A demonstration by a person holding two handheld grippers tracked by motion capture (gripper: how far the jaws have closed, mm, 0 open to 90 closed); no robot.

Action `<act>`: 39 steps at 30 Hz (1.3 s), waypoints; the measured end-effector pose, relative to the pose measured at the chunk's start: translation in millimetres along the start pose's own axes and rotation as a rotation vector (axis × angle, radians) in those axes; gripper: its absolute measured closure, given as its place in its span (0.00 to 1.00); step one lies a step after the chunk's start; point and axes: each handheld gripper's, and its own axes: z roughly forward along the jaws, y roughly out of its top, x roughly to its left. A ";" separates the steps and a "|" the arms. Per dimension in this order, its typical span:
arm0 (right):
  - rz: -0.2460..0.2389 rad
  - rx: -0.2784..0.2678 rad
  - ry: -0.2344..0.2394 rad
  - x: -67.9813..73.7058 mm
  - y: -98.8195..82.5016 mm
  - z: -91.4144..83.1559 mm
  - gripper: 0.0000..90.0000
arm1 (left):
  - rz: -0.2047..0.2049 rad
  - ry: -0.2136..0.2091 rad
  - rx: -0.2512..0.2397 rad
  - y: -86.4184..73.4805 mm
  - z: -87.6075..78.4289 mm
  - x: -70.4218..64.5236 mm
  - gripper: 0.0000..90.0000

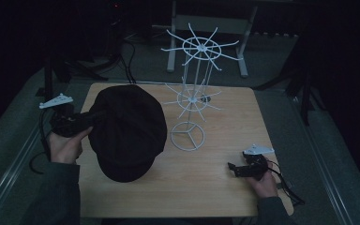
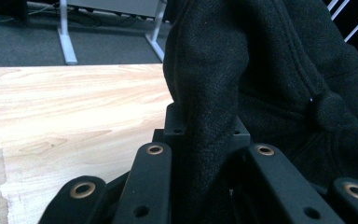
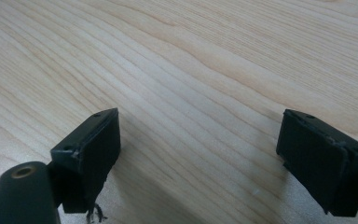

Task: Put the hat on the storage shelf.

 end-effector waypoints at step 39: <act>0.000 0.000 0.000 0.0 0.0 0.0 0.15 | 0.016 -0.040 -0.049 17.7 -4.6 -4.6 0.87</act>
